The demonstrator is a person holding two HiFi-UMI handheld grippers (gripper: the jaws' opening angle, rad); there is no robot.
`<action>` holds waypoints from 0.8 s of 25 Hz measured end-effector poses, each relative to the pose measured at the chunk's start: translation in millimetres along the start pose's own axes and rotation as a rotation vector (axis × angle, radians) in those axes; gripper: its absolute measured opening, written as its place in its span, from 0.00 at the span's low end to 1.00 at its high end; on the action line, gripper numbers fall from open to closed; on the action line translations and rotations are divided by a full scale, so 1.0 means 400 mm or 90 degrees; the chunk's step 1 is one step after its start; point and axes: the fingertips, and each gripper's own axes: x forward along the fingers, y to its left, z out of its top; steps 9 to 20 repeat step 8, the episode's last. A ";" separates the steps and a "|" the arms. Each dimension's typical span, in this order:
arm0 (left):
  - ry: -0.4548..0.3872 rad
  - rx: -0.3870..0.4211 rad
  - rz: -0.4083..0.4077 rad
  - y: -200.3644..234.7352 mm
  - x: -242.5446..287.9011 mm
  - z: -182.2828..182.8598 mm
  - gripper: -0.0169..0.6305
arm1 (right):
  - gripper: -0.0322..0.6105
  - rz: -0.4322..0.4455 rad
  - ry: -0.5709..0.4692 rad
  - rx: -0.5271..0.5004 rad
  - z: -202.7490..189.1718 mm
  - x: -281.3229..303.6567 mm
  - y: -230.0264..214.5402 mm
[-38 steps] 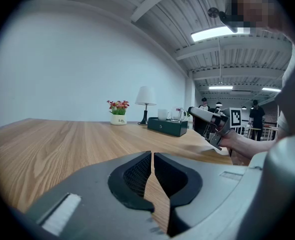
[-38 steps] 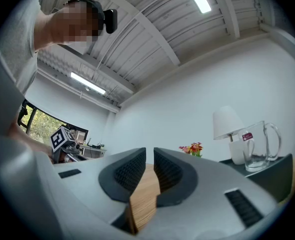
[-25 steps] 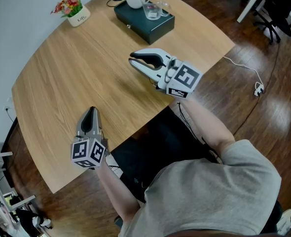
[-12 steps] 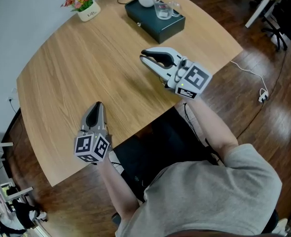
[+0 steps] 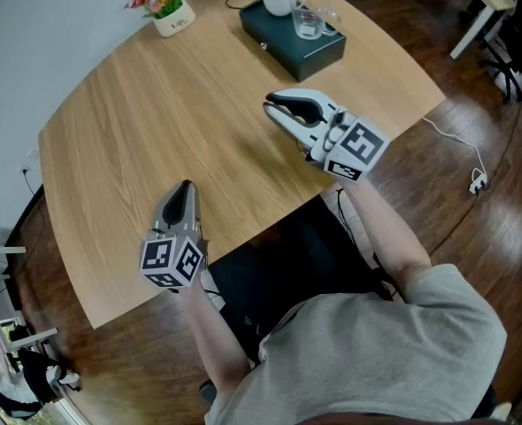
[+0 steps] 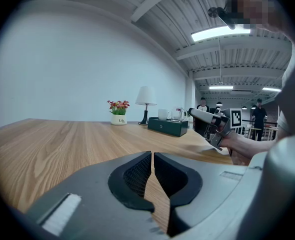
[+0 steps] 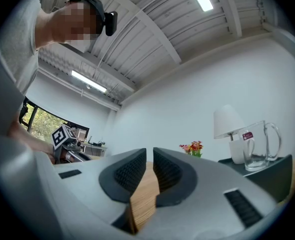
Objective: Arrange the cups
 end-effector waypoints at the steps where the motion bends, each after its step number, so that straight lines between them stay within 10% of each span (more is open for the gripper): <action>1: 0.000 0.000 0.000 0.000 -0.001 0.000 0.07 | 0.12 -0.001 0.000 -0.001 0.001 -0.001 -0.001; 20: -0.002 0.003 0.001 0.005 -0.001 0.000 0.07 | 0.12 -0.002 -0.002 -0.002 -0.003 0.001 -0.002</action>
